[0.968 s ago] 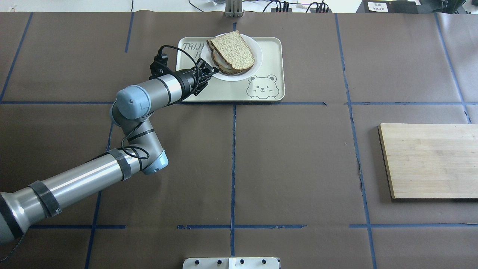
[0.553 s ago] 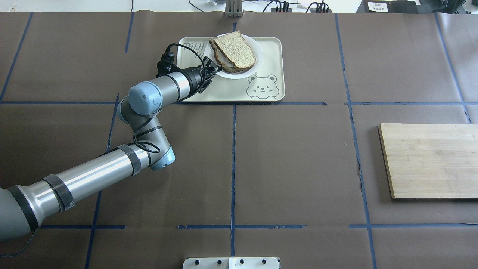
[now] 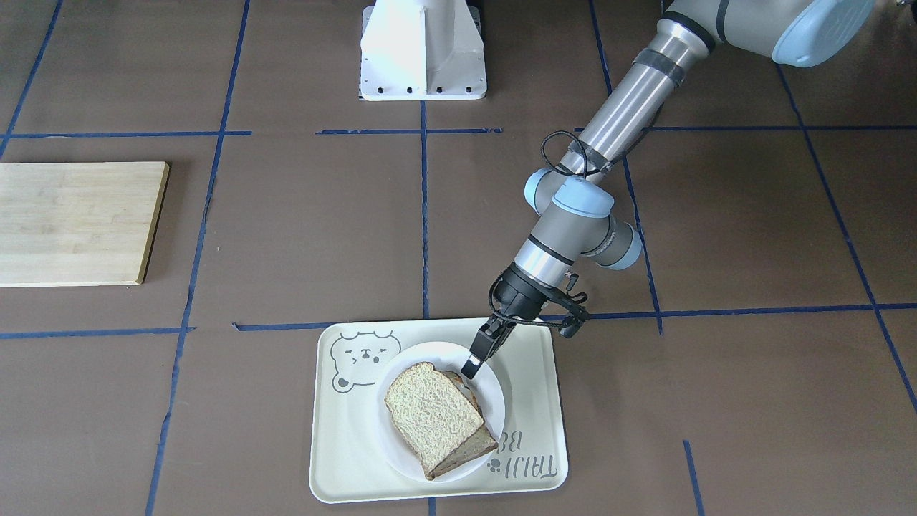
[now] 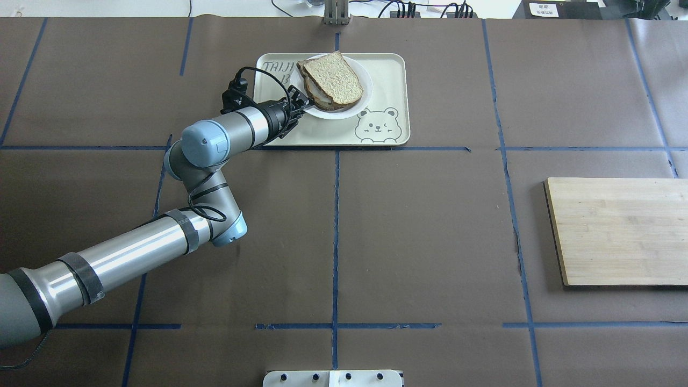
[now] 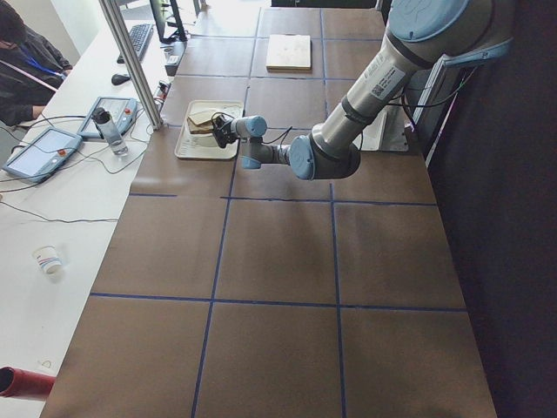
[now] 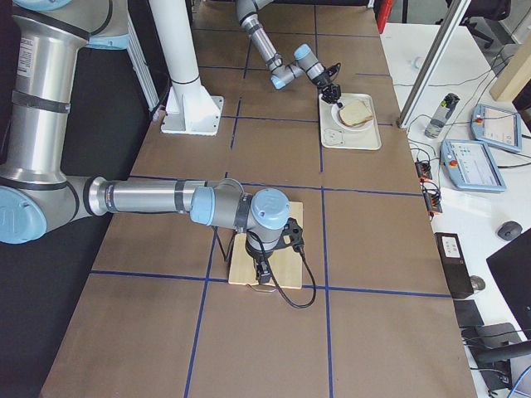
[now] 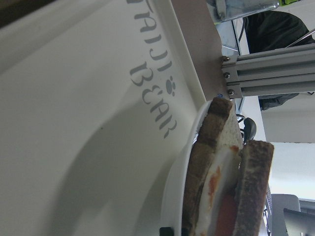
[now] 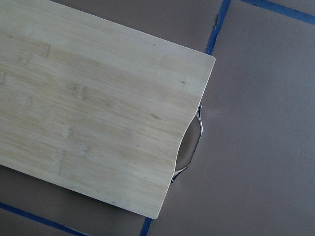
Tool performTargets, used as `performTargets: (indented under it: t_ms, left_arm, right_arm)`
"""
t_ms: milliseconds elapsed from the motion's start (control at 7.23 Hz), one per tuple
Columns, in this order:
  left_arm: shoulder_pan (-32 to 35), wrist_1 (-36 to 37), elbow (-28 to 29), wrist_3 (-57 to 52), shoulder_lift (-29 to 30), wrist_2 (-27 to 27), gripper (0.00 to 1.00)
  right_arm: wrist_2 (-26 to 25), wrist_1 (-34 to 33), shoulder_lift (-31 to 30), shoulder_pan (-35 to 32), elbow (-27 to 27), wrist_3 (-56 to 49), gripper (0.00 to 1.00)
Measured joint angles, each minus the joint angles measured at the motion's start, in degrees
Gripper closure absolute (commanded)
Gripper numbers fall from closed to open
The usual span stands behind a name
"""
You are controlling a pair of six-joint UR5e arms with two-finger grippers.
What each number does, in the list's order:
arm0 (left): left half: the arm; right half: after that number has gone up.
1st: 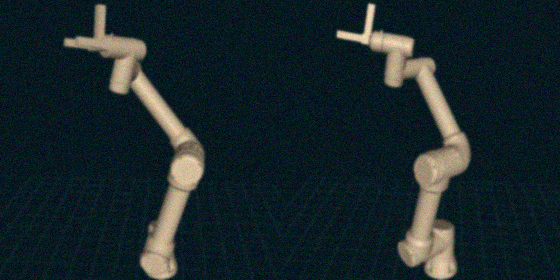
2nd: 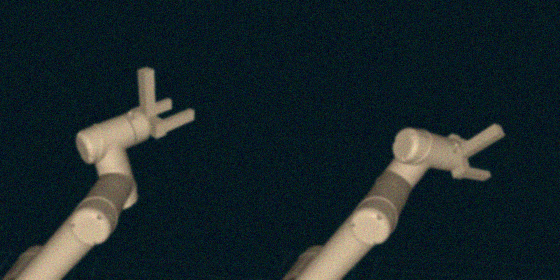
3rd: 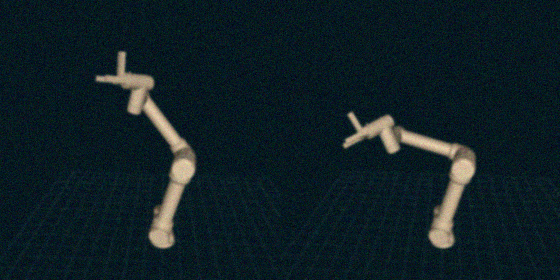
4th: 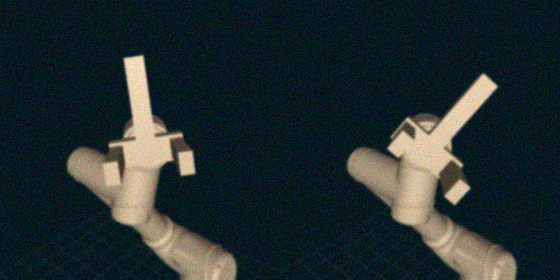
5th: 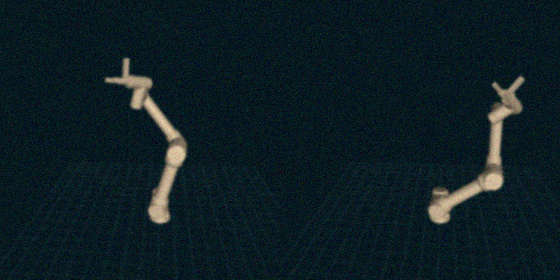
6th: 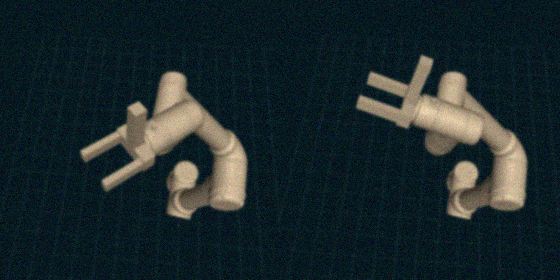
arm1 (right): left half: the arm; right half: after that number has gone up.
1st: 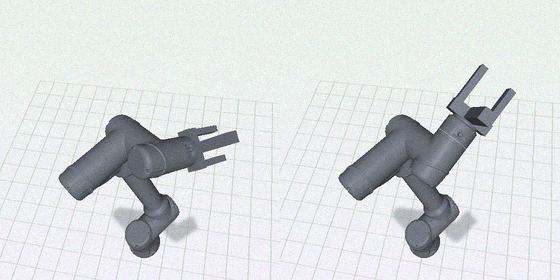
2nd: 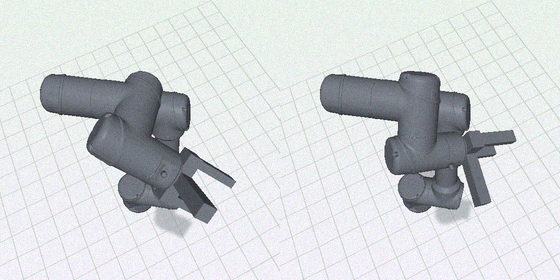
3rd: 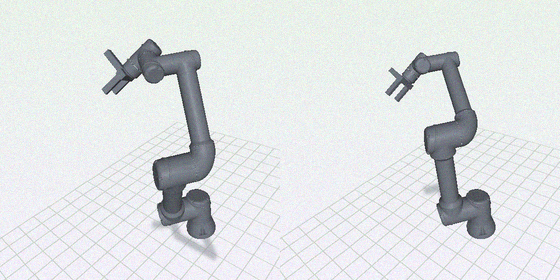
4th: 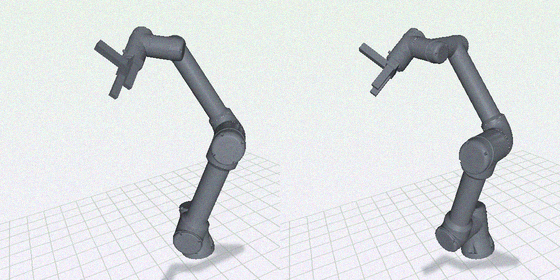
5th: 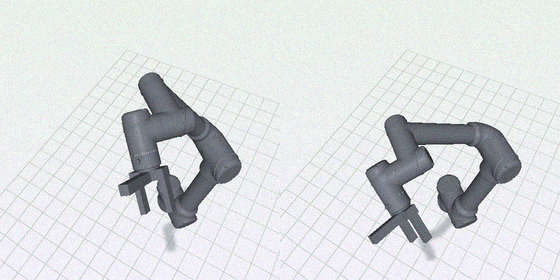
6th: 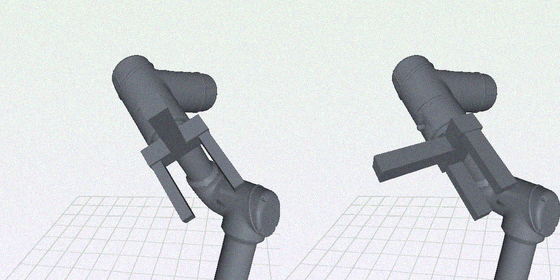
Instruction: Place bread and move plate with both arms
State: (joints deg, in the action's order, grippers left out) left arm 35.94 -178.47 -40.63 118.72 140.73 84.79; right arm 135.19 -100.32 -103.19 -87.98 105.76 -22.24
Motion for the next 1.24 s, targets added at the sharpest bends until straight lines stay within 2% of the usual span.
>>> performTargets:
  t_ms: [138,415,553,691,968,1244]
  left_arm:
    - [0.6,0.0,-0.2,-1.9,-0.1,0.8,0.19]
    - [3.4,0.1,-2.0,-4.2,-1.6,5.6,0.19]
    - [5.3,0.8,-4.2,-4.9,-3.4,9.5,0.00]
    - [7.2,2.8,-6.9,-5.5,-5.4,13.9,0.00]
    - [10.9,14.0,-17.4,-12.8,-11.1,23.5,0.00]
    - [14.0,28.6,-30.8,-27.7,-18.9,30.5,0.00]
  right_arm:
    - [0.2,0.0,0.0,0.0,0.1,0.0,0.00]
    - [0.7,0.0,0.0,0.0,0.1,0.0,0.00]
    - [0.9,0.0,0.0,0.0,0.1,0.0,0.00]
    - [0.9,0.0,0.0,0.0,0.2,0.0,0.00]
    - [0.9,0.0,0.0,0.0,0.4,0.1,0.00]
    - [0.9,0.0,0.0,0.0,0.4,0.1,0.00]
